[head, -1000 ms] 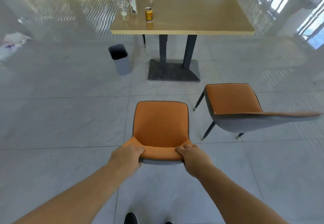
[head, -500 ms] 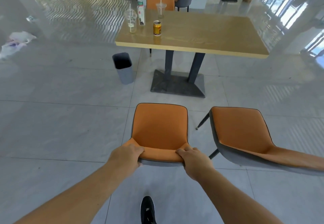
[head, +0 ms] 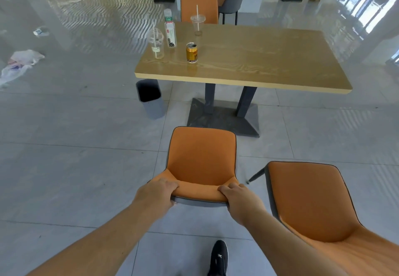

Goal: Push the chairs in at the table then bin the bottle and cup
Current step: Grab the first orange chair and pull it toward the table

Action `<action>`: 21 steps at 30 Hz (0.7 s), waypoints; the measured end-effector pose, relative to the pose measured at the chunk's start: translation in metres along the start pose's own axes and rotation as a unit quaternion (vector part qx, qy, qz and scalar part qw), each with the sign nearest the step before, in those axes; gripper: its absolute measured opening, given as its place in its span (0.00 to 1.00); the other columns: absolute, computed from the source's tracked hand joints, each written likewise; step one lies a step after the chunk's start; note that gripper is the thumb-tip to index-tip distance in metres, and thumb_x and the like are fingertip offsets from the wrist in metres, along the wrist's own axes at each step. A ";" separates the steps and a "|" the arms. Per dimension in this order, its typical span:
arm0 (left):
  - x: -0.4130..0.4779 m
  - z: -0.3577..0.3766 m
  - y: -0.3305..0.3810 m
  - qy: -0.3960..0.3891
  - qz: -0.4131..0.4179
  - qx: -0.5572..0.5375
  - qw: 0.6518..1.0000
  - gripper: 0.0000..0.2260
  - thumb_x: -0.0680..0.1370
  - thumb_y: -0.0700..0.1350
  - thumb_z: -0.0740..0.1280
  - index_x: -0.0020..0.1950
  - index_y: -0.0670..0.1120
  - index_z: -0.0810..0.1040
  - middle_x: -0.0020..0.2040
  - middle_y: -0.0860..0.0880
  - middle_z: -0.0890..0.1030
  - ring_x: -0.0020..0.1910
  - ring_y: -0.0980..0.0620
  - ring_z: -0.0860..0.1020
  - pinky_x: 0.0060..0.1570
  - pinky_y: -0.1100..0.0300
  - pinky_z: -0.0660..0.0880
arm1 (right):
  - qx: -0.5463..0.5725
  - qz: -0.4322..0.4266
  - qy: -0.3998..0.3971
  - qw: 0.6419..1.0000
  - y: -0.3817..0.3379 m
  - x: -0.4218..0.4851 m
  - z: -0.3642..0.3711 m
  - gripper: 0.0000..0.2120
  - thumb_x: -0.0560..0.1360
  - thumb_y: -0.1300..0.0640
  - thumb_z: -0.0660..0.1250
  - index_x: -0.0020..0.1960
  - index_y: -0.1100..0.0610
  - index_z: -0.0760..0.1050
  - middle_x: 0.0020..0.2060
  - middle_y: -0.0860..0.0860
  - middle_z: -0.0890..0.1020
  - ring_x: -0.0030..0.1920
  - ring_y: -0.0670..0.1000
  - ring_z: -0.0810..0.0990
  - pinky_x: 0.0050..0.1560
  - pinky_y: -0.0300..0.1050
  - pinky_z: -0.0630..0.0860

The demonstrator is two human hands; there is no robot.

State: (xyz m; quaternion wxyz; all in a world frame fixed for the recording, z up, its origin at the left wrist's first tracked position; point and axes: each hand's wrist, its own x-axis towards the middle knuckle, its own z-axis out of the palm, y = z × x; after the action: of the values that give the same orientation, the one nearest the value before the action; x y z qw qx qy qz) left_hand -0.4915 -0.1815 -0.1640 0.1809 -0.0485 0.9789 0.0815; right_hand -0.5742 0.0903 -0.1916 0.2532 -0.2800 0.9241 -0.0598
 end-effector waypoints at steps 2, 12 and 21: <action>0.023 -0.009 0.003 -0.003 -0.005 0.001 1.000 0.22 0.78 0.59 0.68 0.71 0.60 0.71 0.63 0.55 0.77 0.57 0.51 0.77 0.52 0.57 0.75 | 0.001 -0.004 -0.002 1.000 0.010 0.019 -0.013 0.21 0.82 0.58 0.61 0.73 0.44 0.67 0.60 0.49 0.76 0.62 0.56 0.75 0.59 0.54 0.78; 0.126 -0.050 -0.008 0.011 -0.012 -0.018 1.000 0.22 0.78 0.58 0.69 0.71 0.59 0.72 0.65 0.55 0.77 0.58 0.50 0.77 0.54 0.55 0.76 | -0.007 0.010 -0.013 1.000 0.043 0.114 -0.071 0.21 0.81 0.57 0.63 0.72 0.41 0.67 0.60 0.48 0.77 0.61 0.56 0.75 0.57 0.57 0.80; 0.204 -0.080 -0.028 0.022 0.021 -0.042 0.999 0.17 0.78 0.58 0.70 0.65 0.58 0.74 0.57 0.54 0.77 0.50 0.51 0.78 0.47 0.53 0.77 | -0.011 0.056 0.019 0.998 0.059 0.180 -0.115 0.16 0.82 0.59 0.60 0.67 0.46 0.71 0.59 0.50 0.77 0.59 0.56 0.75 0.54 0.54 0.78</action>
State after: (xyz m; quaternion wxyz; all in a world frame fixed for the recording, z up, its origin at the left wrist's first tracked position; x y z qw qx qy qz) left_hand -0.7053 -0.2361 -0.1678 0.1554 -0.0372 0.9792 0.1251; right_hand -0.7888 0.0373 -0.1853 0.2352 -0.2293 0.9436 -0.0413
